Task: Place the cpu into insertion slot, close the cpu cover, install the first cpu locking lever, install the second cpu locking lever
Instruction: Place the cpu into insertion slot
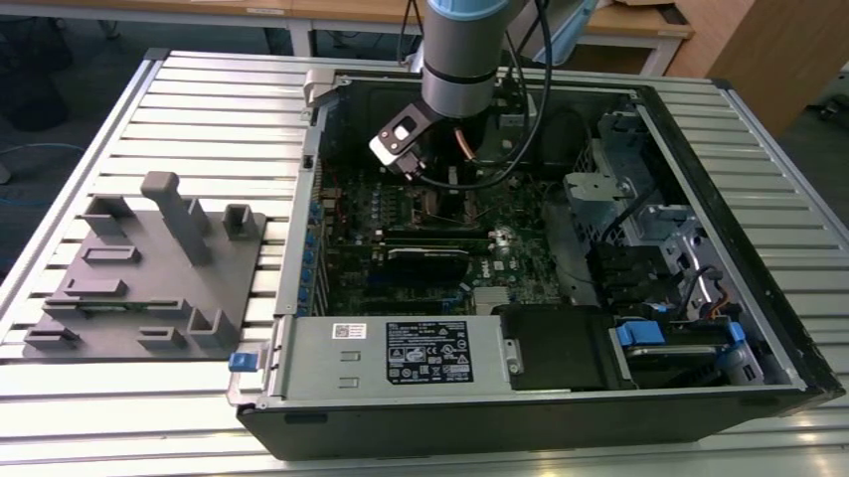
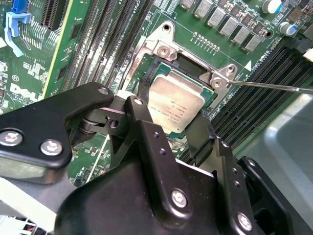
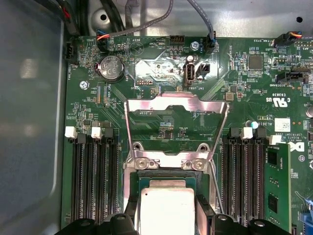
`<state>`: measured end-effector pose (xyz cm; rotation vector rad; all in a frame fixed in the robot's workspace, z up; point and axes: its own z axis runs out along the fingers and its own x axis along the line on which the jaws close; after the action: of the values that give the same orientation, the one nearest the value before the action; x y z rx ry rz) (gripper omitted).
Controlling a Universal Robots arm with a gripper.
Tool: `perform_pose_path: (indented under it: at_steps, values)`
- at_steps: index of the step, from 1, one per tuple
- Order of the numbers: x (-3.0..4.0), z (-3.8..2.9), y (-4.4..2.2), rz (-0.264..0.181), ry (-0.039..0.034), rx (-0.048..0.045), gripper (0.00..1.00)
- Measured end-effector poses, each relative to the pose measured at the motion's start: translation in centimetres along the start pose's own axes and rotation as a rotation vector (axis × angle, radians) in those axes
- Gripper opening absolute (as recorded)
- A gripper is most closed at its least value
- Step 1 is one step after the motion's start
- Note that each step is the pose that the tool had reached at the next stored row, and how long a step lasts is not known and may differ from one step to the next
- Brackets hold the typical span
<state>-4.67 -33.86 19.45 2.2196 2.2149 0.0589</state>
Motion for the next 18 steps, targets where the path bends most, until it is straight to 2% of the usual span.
perform_pose_path:
  at_steps: [18]
  values:
    - [-0.14,0.04,0.13,0.0,0.0,0.0,0.54]
